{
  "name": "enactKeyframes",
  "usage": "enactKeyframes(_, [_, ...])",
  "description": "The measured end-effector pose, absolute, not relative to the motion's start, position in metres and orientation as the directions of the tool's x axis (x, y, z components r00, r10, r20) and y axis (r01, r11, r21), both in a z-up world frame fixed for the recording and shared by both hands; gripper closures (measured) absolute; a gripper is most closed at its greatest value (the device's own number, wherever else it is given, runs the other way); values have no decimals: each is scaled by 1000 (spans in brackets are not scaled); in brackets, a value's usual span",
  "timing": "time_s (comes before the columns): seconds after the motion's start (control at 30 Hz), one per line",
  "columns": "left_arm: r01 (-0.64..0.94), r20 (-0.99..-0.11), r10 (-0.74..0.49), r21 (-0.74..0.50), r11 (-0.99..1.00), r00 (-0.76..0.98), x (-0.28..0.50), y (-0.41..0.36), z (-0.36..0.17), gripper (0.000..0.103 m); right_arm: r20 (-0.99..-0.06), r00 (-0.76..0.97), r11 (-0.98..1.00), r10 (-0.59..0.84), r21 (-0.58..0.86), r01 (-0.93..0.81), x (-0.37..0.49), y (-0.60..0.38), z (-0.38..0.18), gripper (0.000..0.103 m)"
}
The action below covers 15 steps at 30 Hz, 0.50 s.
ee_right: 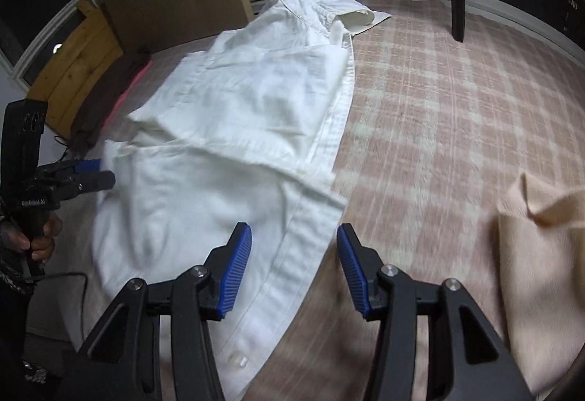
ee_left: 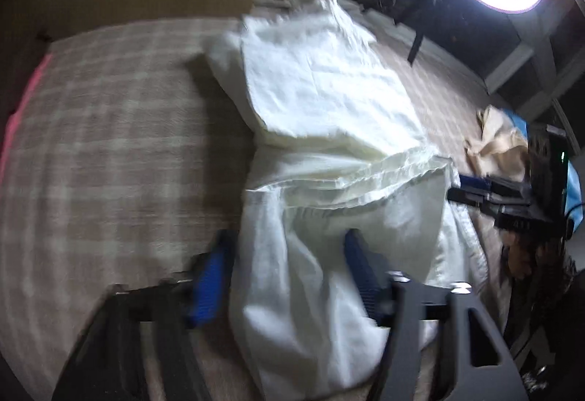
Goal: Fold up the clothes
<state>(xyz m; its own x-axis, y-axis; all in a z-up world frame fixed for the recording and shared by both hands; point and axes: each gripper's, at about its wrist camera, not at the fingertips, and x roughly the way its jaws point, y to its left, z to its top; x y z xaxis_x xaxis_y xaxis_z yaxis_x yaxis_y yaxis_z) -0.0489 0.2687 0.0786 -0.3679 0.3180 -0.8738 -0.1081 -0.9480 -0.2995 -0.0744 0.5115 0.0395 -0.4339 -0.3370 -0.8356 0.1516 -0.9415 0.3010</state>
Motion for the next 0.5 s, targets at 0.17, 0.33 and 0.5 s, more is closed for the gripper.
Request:
enactKeyframes(0.17, [-89, -897, 318, -306, -948, -306, -37, 264, 87, 93, -811, -368, -890, -454, 401, 215, -67, 509, 55, 95])
enactKeyframes(0.33, [-34, -910, 277, -280, -959, -309, -49, 248, 79, 84, -859, -393, -943, -328, 275, 186, -80, 507, 50, 89])
enactKeyframes(0.5, [-25, -881, 288, -301, -953, -375, -42, 240, 96, 59, -850, -431, -953, -301, 250, 173, -92, 512, 56, 62])
